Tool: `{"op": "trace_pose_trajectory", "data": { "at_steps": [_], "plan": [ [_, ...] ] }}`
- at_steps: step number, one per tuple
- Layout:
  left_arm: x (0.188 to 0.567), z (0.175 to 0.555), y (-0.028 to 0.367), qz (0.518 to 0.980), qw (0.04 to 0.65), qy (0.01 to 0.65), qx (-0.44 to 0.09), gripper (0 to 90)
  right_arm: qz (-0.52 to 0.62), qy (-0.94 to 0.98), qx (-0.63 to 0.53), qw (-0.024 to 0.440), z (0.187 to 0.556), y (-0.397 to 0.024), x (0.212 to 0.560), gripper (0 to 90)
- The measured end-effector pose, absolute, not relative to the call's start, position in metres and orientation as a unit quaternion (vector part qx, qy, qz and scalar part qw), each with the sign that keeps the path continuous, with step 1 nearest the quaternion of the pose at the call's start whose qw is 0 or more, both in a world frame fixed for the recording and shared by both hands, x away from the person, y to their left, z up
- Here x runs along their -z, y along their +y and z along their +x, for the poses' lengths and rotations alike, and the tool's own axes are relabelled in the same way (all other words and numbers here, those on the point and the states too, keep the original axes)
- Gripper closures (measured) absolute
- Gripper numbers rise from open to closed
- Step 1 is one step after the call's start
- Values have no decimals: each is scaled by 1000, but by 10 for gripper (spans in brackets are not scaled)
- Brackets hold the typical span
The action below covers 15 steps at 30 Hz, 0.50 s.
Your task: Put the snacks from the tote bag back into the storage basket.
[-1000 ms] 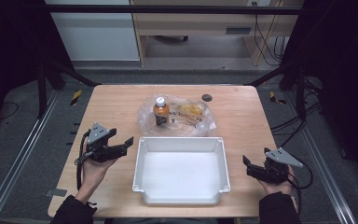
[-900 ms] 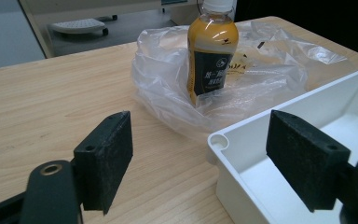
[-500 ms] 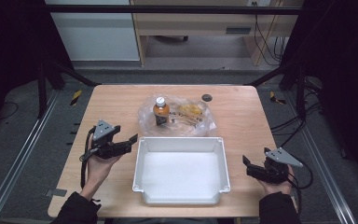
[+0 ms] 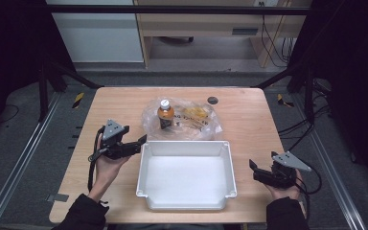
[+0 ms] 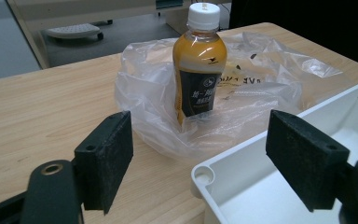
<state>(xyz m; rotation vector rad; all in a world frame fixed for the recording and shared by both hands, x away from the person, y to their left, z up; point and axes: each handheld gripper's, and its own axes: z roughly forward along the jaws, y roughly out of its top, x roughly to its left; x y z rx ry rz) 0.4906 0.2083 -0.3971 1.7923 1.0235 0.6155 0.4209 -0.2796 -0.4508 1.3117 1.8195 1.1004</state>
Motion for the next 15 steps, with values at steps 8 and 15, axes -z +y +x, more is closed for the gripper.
{"op": "trace_pose_trajectory", "data": {
  "at_steps": [8, 15],
  "plan": [
    [396, 497, 201, 732, 474, 417, -254, 227, 498, 691, -418, 317, 421, -280, 451, 133],
    [395, 501, 197, 731, 475, 416, -257, 227, 499, 691, -418, 315, 421, -280, 451, 132]
  ]
}}
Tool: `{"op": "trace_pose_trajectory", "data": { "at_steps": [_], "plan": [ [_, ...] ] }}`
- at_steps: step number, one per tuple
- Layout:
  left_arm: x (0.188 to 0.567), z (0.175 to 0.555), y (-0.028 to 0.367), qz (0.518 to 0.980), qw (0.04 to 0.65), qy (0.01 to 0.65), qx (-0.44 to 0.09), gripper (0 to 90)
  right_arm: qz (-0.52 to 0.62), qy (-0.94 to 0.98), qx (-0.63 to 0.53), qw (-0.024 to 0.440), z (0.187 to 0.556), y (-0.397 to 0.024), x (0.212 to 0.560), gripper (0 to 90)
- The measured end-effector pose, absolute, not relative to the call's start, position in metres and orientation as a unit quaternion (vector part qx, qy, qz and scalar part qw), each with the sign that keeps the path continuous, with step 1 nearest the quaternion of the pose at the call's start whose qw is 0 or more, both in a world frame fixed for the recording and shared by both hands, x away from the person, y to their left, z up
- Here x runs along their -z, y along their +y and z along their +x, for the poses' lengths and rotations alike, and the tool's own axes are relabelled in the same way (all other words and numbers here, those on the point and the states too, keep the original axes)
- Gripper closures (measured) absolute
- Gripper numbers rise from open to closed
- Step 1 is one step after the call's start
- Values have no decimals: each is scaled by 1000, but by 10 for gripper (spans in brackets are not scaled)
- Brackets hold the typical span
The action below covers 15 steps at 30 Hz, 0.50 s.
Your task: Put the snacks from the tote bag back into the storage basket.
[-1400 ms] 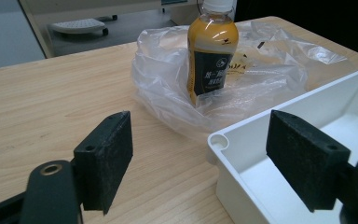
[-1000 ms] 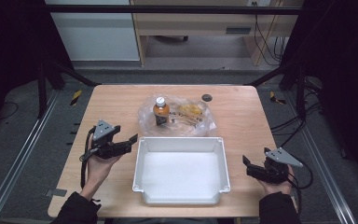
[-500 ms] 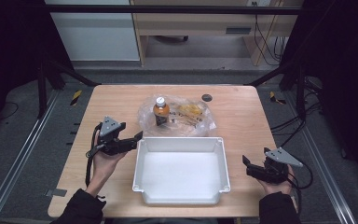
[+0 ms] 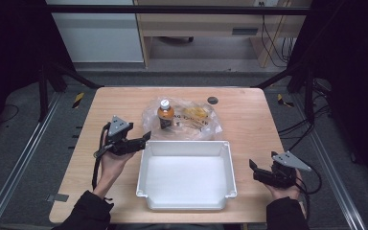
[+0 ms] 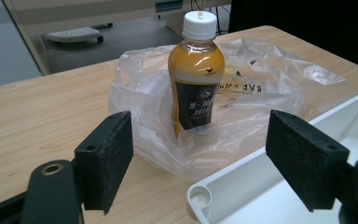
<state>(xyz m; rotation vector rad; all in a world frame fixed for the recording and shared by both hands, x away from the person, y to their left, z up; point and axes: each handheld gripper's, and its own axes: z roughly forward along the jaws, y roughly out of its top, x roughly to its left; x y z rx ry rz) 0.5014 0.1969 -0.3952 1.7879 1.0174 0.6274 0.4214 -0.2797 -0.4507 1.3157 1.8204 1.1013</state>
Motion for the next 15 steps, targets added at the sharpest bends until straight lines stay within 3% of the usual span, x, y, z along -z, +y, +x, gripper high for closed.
{"op": "trace_pose_trajectory", "data": {
  "at_steps": [15],
  "plan": [
    [394, 514, 188, 729, 475, 419, -258, 227, 499, 691, -417, 314, 422, -280, 451, 131]
  ]
}}
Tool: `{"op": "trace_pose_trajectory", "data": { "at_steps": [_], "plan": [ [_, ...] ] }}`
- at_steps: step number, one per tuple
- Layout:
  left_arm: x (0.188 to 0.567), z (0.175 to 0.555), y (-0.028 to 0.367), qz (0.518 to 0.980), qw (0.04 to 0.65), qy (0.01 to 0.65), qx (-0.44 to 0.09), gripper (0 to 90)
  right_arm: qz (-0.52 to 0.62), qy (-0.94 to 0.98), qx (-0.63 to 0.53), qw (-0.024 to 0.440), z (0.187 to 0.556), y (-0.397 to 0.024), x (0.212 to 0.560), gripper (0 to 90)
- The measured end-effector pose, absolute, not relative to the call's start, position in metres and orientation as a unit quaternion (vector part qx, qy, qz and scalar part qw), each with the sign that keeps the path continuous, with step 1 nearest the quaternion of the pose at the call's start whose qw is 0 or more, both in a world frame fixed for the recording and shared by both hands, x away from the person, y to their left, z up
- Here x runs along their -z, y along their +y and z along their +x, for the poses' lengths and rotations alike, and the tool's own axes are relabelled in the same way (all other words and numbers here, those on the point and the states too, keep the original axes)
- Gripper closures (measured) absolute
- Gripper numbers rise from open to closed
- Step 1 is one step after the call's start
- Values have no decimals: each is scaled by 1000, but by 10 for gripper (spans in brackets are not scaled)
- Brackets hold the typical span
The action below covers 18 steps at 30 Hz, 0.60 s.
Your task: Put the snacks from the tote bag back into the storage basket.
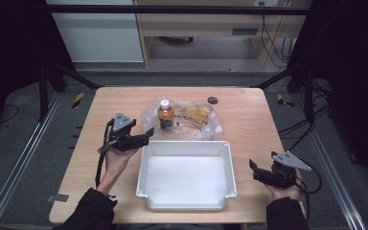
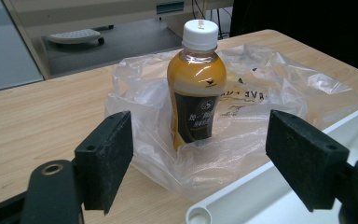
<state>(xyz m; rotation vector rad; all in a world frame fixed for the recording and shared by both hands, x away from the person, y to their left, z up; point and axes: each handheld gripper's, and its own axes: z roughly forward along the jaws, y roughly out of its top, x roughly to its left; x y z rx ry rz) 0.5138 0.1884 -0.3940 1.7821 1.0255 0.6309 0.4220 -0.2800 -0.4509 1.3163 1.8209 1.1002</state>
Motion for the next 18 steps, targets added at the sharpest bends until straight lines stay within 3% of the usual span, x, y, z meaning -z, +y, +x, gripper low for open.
{"op": "trace_pose_trajectory", "data": {
  "at_steps": [18],
  "plan": [
    [394, 527, 180, 727, 476, 420, -262, 239, 499, 691, -417, 316, 423, -280, 451, 130]
  ]
}}
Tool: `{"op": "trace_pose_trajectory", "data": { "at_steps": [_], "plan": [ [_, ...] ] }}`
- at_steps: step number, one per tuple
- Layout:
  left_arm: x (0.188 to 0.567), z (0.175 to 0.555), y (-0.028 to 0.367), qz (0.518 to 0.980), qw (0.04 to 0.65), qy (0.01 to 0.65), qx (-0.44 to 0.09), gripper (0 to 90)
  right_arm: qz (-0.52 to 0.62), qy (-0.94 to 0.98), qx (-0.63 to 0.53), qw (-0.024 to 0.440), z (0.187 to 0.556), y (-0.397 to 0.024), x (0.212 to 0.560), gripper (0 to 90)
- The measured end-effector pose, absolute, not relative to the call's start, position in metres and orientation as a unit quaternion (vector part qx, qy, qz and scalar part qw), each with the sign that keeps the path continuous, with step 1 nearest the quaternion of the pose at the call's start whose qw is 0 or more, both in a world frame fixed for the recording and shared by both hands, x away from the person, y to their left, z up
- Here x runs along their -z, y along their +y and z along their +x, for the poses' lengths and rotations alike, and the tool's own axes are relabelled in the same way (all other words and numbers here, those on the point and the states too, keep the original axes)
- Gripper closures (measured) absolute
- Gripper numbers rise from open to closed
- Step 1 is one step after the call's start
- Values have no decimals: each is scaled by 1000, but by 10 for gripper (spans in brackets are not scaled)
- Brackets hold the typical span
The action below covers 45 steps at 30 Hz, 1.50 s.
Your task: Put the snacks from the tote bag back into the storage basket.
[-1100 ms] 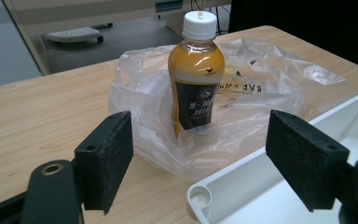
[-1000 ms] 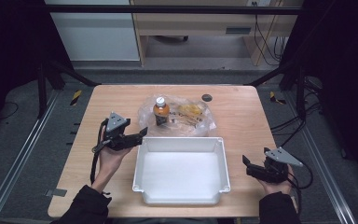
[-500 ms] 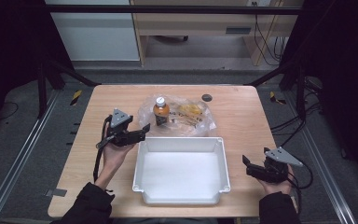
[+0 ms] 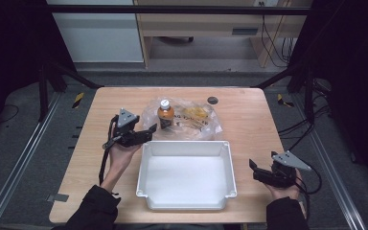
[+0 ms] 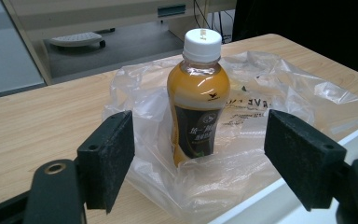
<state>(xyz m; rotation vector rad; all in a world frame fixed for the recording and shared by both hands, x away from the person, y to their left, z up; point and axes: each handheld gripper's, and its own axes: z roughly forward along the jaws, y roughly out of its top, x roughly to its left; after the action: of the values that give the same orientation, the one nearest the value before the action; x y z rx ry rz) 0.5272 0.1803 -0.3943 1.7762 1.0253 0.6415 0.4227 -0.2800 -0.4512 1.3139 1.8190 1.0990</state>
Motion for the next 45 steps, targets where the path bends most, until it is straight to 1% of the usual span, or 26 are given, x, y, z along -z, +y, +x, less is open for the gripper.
{"op": "trace_pose_trajectory", "data": {
  "at_steps": [14, 45],
  "plan": [
    [387, 539, 174, 719, 487, 421, -262, 239, 501, 690, -419, 312, 423, -280, 451, 130],
    [382, 563, 154, 722, 478, 417, -276, 254, 502, 689, -421, 309, 423, -280, 451, 130]
  ]
}}
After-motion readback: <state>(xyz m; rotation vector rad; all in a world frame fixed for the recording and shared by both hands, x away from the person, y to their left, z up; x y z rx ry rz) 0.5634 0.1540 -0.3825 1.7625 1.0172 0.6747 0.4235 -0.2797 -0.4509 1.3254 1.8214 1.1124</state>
